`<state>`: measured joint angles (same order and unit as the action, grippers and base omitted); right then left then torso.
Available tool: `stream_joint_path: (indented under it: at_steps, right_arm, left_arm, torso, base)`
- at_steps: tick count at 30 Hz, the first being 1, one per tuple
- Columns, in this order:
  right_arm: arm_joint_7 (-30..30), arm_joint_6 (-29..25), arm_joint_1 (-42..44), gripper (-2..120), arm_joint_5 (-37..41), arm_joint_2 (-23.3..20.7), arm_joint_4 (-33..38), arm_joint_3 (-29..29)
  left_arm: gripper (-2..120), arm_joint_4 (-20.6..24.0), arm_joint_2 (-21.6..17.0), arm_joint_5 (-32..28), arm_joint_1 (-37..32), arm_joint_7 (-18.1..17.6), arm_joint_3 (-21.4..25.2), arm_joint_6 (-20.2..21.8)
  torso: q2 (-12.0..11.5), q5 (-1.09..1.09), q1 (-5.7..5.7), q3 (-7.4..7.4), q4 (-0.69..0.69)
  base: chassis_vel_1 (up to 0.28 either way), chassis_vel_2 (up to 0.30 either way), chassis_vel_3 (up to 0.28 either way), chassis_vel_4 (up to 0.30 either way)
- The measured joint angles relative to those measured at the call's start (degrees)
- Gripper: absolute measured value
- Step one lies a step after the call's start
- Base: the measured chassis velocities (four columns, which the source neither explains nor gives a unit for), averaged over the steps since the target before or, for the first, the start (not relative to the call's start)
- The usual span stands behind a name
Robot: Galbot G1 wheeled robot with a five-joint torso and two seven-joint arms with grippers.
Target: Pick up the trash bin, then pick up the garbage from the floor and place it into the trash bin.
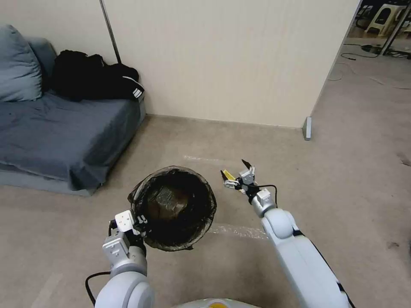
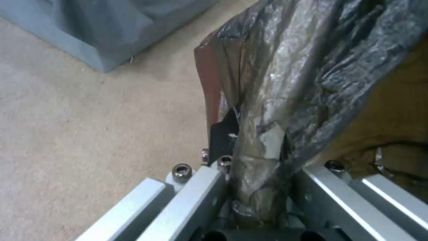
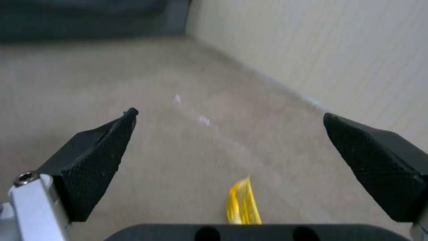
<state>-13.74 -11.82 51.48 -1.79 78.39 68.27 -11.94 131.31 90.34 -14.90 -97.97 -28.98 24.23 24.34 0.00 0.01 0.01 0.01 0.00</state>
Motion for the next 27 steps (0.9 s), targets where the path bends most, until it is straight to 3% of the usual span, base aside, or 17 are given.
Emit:
stream_joint_path:
  at_steps: [1, 2, 5, 9, 16, 27]
  right_arm:
    - [0.0, 0.0, 0.0, 100, 0.0, 0.0, 0.0, 0.0]
    - [-1.6, -1.4, -3.9, 100, -3.1, 0.8, -7.2, 0.5]
    - [-2.8, -4.1, -11.1, 100, -10.2, 3.1, -18.9, -0.4]
    - [-2.8, -3.8, -14.4, 100, -14.3, 4.6, -25.5, -1.7]
    - [2.1, 2.7, -14.8, 100, -15.8, 6.0, -28.0, -3.2]
    - [2.5, 6.2, -16.7, 100, -15.2, 7.5, -34.9, -7.4]
  left_arm:
    - [0, 0.0, 0.0, 0.0, 0.0, 0.0, 0.0, 0.0]
    - [0, -0.1, 0.3, 0.5, -0.5, 0.0, 0.0, -0.3]
    - [0, 0.0, 0.6, 1.4, -1.6, 0.0, 0.0, -0.7]
    - [0, 0.3, 1.1, 2.4, -2.7, 0.1, 0.0, -1.2]
    - [0, 0.4, 1.8, 4.2, -4.1, 0.1, -0.6, -2.0]
    - [0, -0.3, 1.9, 9.2, -6.4, 1.0, -1.9, -3.8]
  torso:
    - [0.0, 0.0, 0.0, 0.0, 0.0]
    - [0.0, -0.01, 0.0, 0.0, 0.0]
    - [0.0, -0.03, 0.0, 0.0, 0.02]
    - [0.0, -0.01, 0.0, 0.0, 0.01]
    - [0.0, -0.02, 0.0, 0.0, 0.0]
    - [0.0, -0.02, -0.01, 0.0, 0.0]
  base:
    - [0.0, 0.0, 0.0, 0.0]
    - [0.0, 0.0, 0.0, 0.0]
    - [0.0, 0.0, 0.0, 0.0]
    - [0.0, 0.0, 0.0, 0.0]
    - [0.0, 0.0, 0.0, 0.0]
    - [0.0, 0.0, 0.0, 0.0]
